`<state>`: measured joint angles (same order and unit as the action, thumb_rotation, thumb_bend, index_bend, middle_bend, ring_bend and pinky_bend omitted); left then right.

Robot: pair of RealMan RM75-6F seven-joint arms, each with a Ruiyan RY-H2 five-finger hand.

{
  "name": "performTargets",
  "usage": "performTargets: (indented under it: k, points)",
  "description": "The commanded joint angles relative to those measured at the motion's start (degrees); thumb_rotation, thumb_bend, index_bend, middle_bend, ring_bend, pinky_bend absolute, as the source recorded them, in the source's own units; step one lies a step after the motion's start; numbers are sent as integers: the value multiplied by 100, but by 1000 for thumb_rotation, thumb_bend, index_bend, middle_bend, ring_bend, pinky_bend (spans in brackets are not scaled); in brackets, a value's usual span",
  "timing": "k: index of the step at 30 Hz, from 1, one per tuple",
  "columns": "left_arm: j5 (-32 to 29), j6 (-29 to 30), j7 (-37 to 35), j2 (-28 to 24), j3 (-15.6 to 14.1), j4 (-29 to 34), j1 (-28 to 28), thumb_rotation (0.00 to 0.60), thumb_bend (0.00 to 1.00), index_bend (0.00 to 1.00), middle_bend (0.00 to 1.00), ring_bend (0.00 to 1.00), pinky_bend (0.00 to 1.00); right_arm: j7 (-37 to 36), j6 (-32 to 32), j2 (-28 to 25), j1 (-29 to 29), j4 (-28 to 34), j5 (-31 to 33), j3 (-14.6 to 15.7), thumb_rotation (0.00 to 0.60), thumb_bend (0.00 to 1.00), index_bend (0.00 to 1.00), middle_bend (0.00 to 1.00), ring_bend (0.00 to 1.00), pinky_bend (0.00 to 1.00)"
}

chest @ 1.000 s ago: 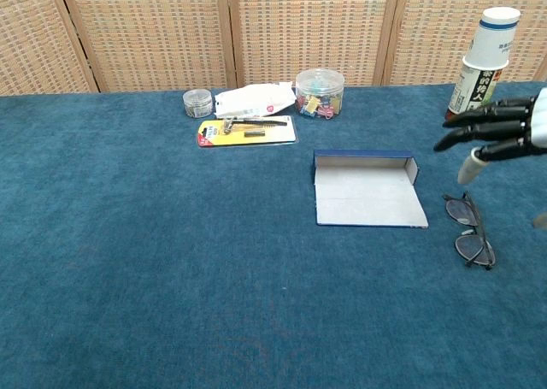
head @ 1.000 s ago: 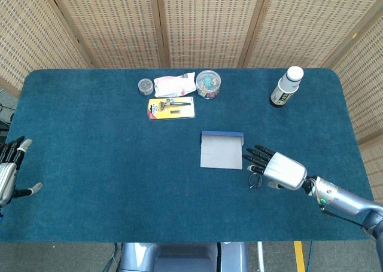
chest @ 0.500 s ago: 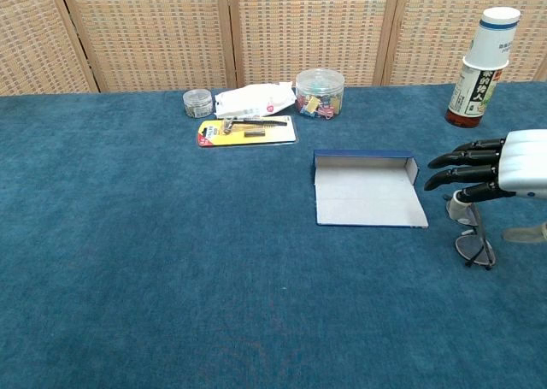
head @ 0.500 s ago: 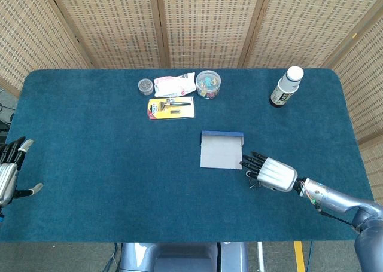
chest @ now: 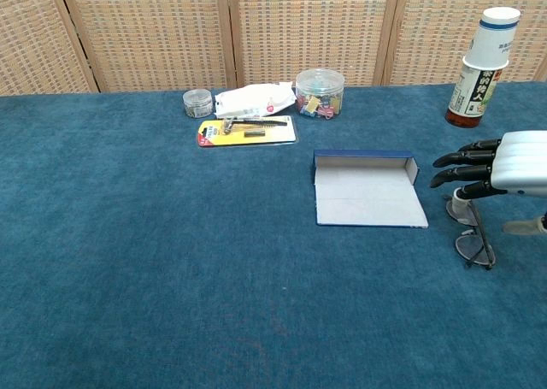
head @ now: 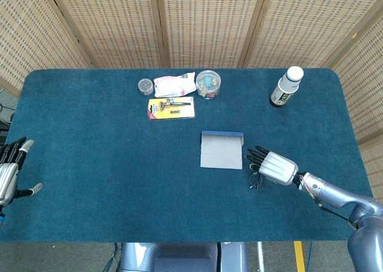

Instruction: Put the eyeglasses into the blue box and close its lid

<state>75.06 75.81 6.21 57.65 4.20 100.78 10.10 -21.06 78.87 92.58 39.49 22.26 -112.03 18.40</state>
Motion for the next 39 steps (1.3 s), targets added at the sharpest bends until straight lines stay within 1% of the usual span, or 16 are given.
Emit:
performTargets:
  k: [1, 5, 10, 20, 29, 39]
  points:
    - [-7, 7, 2, 3, 3, 0, -3, 600, 5, 0, 0, 0, 0, -33, -8, 31, -2, -44, 2, 5, 600, 389, 327, 145, 51, 157]
    - [-16, -8, 21, 10, 0, -2, 6, 600, 5, 0, 0, 0, 0, -46, -3, 81, -9, -95, 2, 8, 600, 352, 332, 145, 51, 158]
    - [-22, -5, 29, 15, 0, 0, 6, 600, 5, 0, 0, 0, 0, -53, -31, 165, -19, -154, 10, 8, 600, 332, 342, 148, 51, 164]
    - [-38, -15, 26, 18, -2, -5, 9, 600, 5, 0, 0, 0, 0, -106, -75, 358, -55, -346, 36, 6, 600, 337, 384, 160, 56, 176]
    - [-68, -39, 46, 25, 1, -7, 21, 600, 5, 0, 0, 0, 0, -166, -114, 477, -43, -466, 55, 5, 600, 398, 442, 164, 59, 183]
    - [-118, -77, 83, 41, 9, -12, 44, 600, 5, 0, 0, 0, 0, -229, -202, 560, -33, -543, 80, 12, 600, 440, 493, 174, 58, 191]
